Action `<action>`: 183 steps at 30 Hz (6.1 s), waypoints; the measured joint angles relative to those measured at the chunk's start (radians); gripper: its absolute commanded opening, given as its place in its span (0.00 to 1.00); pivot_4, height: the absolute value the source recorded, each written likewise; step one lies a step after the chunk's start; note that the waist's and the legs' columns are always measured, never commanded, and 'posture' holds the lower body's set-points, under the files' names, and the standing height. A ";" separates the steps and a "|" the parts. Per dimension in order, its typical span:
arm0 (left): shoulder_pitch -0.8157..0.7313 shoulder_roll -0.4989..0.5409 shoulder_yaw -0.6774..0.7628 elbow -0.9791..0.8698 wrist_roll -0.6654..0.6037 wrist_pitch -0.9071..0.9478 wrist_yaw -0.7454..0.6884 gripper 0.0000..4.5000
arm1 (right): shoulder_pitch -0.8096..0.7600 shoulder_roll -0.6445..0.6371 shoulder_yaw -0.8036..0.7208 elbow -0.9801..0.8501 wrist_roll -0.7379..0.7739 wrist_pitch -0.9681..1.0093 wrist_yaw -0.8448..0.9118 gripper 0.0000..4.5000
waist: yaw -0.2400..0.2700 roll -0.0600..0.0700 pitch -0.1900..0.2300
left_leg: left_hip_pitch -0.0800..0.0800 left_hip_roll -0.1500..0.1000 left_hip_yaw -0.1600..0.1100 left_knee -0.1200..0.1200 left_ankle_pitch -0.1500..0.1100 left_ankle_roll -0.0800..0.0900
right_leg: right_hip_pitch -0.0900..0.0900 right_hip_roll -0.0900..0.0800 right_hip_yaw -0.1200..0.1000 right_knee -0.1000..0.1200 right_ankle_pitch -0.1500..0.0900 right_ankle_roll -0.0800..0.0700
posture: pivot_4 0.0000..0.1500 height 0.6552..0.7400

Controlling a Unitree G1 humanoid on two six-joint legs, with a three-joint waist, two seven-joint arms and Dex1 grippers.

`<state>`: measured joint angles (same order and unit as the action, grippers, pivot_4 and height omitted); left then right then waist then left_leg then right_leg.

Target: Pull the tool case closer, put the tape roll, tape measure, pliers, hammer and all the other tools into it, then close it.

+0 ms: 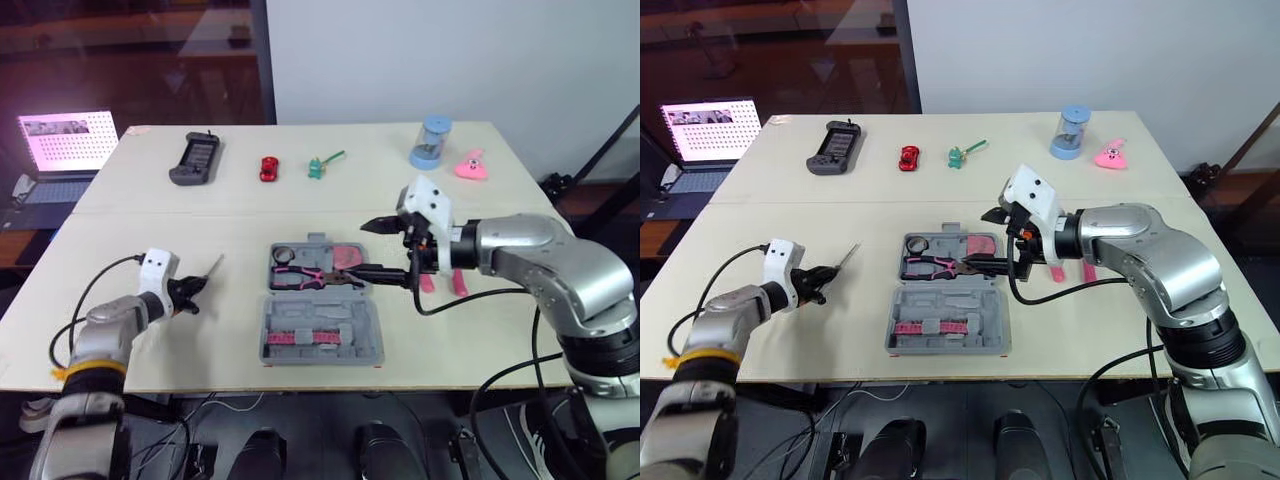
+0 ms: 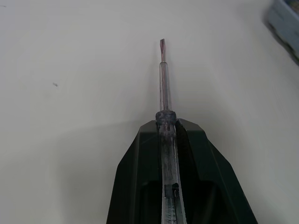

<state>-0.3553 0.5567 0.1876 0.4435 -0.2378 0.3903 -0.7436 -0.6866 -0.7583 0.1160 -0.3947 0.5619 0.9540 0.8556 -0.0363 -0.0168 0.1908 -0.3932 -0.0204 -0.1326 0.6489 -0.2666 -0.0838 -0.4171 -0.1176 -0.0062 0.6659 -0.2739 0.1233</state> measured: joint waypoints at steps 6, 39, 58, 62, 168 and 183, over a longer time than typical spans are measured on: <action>0.161 -0.017 -0.008 -0.314 -0.034 0.175 0.080 0.00 | 0.020 0.023 0.001 -0.015 0.001 0.002 -0.022 1.00 | 0.001 0.000 0.000 | 0.000 0.000 0.000 0.000 0.000 0.000 | 0.000 0.000 0.000 0.000 0.000 0.000 | 1.00 0.41; 0.164 -0.031 -0.059 -0.485 -0.013 0.385 0.214 0.00 | 0.042 0.030 0.044 -0.026 -0.029 -0.004 -0.031 1.00 | 0.005 0.000 0.000 | 0.000 0.000 0.000 0.000 0.000 0.000 | 0.001 0.000 0.000 -0.001 0.000 0.000 | 1.00 0.41; -0.174 0.236 -0.195 -0.452 -0.174 0.325 -0.347 0.00 | 0.140 -0.040 0.031 -0.078 -0.039 -0.047 0.012 1.00 | 0.015 -0.001 0.001 | 0.000 0.000 0.001 0.000 0.000 0.000 | 0.001 0.000 0.000 -0.001 0.000 0.000 | 1.00 0.41; -0.294 0.241 -0.354 -0.330 -0.089 0.245 -0.468 0.00 | 0.206 -0.051 0.012 -0.129 -0.036 -0.041 -0.008 1.00 | 0.021 -0.001 0.001 | -0.001 0.000 0.000 0.000 0.000 0.000 | 0.001 0.001 -0.001 -0.001 0.000 0.000 | 1.00 0.41; -0.349 -0.113 -0.429 -0.105 0.146 -0.061 -0.491 0.00 | 0.300 -0.054 -0.139 -0.256 0.235 0.179 -0.139 1.00 | 0.020 -0.001 0.002 | 0.001 0.000 0.000 0.004 0.000 0.002 | 0.004 0.000 -0.001 -0.001 0.000 0.001 | 1.00 0.41; -0.412 -0.258 -0.458 0.371 0.248 -0.471 -0.404 0.00 | 0.281 -0.068 -0.136 -0.237 0.256 0.218 -0.169 1.00 | 0.022 -0.001 0.002 | 0.001 -0.001 0.000 0.004 -0.001 0.002 | 0.005 0.000 -0.001 0.000 0.000 0.001 | 1.00 0.41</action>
<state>-0.7669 0.2990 -0.2701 0.8145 0.0100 -0.0805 -1.1476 -0.4060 -0.8266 -0.0201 -0.6313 0.8183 1.1718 0.6863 -0.0140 -0.0181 0.1926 -0.3919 -0.0212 -0.1328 0.6532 -0.2672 -0.0820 -0.4125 -0.1172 -0.0071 0.6655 -0.2737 0.1244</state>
